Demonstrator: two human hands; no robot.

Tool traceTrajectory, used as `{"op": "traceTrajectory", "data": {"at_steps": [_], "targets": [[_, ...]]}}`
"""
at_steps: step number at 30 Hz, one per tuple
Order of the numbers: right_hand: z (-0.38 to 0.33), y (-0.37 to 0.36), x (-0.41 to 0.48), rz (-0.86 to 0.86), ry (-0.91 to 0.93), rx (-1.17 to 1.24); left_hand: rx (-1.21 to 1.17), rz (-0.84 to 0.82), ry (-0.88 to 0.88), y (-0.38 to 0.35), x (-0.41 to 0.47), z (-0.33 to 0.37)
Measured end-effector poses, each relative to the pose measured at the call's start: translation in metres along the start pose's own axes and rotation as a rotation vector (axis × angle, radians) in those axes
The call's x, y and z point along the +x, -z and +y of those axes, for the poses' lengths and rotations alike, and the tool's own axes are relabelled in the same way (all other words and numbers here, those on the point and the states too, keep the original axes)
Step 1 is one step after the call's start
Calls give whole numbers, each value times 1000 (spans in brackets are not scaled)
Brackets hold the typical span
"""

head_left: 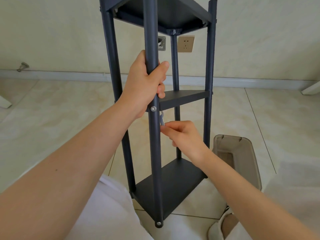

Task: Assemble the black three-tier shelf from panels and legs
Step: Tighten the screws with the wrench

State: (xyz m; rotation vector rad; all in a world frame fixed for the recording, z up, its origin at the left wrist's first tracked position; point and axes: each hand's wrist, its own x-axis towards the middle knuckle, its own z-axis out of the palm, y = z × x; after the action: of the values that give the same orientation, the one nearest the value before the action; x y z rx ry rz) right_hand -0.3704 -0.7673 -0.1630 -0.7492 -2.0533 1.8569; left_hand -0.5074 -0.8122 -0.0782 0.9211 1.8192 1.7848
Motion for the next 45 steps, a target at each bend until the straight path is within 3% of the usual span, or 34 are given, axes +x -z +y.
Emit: {"op": "traceTrajectory", "data": {"at_steps": [17, 29, 40, 45], "targets": [[0, -7, -17, 25, -62, 76, -17, -82, 49, 2, -6, -10], [-5, 0, -11, 32, 33, 89, 9, -101, 44, -3, -7, -9], [8, -7, -4, 123, 91, -118, -22, -94, 89, -3, -9, -13], [15, -14, -6, 177, 214, -177, -25, -104, 85, -5, -10, -12]]}}
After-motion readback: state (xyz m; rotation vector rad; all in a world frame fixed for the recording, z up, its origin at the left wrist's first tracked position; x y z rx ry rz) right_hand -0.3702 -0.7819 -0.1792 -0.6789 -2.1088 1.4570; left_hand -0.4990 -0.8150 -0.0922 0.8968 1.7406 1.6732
